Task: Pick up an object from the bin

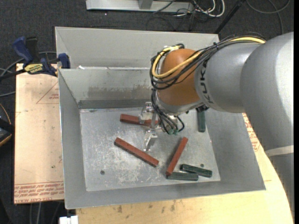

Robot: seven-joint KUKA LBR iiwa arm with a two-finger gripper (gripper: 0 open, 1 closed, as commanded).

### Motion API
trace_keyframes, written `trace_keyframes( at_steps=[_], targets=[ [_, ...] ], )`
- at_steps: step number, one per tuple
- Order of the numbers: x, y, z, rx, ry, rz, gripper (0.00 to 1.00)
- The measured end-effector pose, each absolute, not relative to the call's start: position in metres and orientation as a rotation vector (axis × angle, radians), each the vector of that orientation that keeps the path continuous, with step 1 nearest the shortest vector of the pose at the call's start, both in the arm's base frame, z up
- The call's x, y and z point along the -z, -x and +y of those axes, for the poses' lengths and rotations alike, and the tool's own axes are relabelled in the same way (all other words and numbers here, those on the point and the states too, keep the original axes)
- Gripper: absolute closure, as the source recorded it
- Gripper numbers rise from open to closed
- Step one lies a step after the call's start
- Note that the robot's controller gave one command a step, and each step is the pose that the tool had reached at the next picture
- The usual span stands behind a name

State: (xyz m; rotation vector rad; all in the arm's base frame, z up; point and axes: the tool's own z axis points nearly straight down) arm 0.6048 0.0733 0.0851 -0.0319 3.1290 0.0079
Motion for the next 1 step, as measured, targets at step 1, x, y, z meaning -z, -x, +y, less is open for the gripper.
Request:
trace_keyframes(
  at_steps=[1],
  targets=[
    [-0.0852, -0.6058, 0.0732, -0.009, 0.031, 3.124, 0.00]
  ],
)
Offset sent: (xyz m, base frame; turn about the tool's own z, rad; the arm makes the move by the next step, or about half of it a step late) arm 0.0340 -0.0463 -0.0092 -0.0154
